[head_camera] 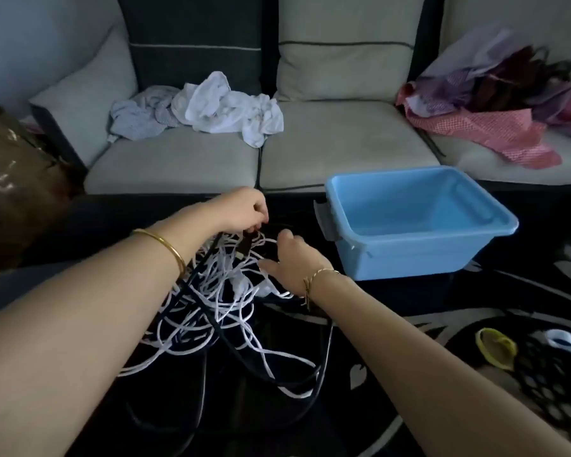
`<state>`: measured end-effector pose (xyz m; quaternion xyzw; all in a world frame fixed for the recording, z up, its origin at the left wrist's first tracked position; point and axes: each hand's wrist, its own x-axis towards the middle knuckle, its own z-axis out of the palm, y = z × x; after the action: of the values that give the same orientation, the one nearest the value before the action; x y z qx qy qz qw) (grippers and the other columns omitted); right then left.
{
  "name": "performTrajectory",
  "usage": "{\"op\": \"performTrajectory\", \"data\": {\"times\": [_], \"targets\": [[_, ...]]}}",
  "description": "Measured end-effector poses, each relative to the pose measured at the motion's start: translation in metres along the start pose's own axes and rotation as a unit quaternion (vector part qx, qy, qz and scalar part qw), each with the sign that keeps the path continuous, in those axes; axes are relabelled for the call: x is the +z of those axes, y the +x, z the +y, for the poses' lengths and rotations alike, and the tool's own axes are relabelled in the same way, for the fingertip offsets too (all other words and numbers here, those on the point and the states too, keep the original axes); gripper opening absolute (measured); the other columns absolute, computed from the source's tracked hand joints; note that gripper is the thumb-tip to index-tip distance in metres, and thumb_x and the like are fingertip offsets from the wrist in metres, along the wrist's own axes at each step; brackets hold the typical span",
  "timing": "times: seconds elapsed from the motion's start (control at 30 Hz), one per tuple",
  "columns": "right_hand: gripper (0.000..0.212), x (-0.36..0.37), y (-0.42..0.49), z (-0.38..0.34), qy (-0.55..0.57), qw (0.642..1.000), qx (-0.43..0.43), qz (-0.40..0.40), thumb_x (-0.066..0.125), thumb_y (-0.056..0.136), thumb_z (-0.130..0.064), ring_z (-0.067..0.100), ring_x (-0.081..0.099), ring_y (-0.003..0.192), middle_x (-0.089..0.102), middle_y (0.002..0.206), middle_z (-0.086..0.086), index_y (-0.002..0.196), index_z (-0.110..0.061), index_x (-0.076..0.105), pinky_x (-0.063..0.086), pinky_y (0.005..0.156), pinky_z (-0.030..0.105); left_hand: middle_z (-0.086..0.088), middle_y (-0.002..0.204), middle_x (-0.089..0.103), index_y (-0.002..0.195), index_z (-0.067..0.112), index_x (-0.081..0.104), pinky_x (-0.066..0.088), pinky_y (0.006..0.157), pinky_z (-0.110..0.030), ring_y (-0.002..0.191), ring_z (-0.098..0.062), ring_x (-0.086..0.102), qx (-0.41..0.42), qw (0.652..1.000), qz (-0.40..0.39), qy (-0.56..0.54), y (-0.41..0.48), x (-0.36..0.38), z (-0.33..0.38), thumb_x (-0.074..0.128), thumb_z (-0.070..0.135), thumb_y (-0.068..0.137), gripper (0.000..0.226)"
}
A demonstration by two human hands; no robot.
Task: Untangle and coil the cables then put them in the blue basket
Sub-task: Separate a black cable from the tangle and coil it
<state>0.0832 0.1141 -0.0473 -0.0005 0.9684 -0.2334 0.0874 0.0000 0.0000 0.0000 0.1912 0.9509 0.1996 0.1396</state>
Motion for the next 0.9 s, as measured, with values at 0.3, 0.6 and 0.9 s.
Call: {"op": "performTrajectory", "data": {"times": [0.3, 0.6, 0.9], "targets": [[0.018, 0.018, -0.018, -0.009, 0.110, 0.986, 0.041, 0.117, 0.051, 0.091, -0.017, 0.029, 0.059, 0.100, 0.065, 0.109, 0.012, 0.101, -0.010, 0.064, 0.045, 0.079, 0.030, -0.010, 0.087, 0.067, 0.097, 0.009, 0.067, 0.048, 0.068, -0.027, 0.074, -0.021, 0.062, -0.003, 0.994, 0.112, -0.001, -0.085, -0.013, -0.017, 0.048, 0.002, 0.090, 0.022], [0.046, 0.010, -0.074, -0.032, 0.084, 0.990, 0.012, 0.115, 0.043, 0.089, -0.001, 0.033, 0.050, 0.116, 0.041, 0.136, 0.017, 0.134, -0.008, 0.043, 0.041, 0.093, 0.033, -0.010, 0.129, 0.059, 0.119, 0.009, 0.064, 0.040, 0.092, -0.025, 0.115, -0.027, 0.055, -0.041, 0.988, 0.144, 0.046, -0.153, -0.004, -0.016, 0.044, 0.003, 0.094, 0.032], [0.043, 0.022, -0.117, -0.005, 0.146, 0.982, 0.022, 0.118, 0.040, 0.087, 0.001, 0.034, 0.059, 0.100, 0.048, 0.123, 0.015, 0.128, -0.009, 0.045, 0.052, 0.085, 0.046, -0.019, 0.147, 0.038, 0.146, 0.011, 0.035, 0.043, 0.100, -0.035, 0.126, -0.034, 0.046, -0.110, 0.985, 0.052, 0.126, -0.165, 0.044, -0.026, 0.038, 0.000, 0.093, 0.053]]}}
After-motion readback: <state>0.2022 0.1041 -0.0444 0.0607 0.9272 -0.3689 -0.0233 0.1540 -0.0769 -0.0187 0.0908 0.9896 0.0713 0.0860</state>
